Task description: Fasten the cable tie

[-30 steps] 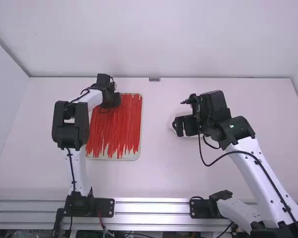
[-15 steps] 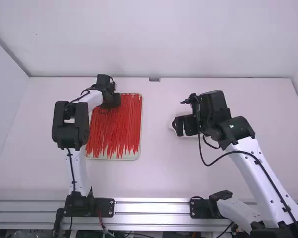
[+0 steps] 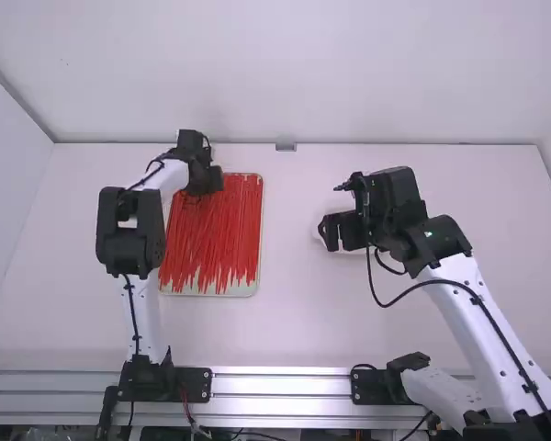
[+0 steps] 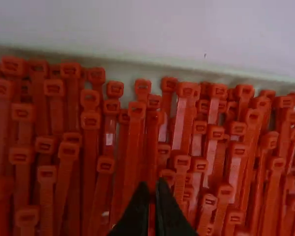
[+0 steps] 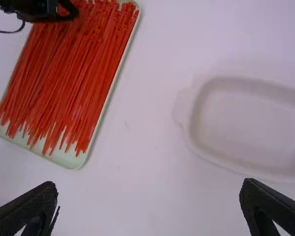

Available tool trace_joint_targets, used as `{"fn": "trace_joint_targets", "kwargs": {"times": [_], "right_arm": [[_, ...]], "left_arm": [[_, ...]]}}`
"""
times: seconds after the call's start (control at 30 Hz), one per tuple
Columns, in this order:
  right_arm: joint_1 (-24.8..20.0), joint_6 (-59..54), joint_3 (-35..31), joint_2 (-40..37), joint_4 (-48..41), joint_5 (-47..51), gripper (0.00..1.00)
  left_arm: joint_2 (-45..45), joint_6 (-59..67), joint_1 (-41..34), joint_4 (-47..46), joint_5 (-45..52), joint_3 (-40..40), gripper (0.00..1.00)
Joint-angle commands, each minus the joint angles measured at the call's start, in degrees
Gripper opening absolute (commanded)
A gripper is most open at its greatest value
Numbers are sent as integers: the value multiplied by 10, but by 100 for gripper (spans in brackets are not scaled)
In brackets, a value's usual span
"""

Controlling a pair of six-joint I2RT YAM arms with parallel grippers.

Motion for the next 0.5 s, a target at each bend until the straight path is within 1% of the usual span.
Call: {"fn": "trace_joint_targets", "kwargs": {"times": [0.0, 0.17, 0.33, 0.47], "right_arm": [[0, 2, 12, 4, 2, 1, 100], [0, 2, 12, 4, 3, 1, 99], [0, 2, 12, 4, 3, 1, 99], [0, 2, 12, 4, 3, -1, 99]], "left_arm": [[7, 7, -1, -20, -16, 44, 2], [7, 7, -1, -54, -19, 104, 2], [6, 3, -3, -57, -16, 138, 2], [-1, 4, -5, -86, 19, 171, 2]]}}
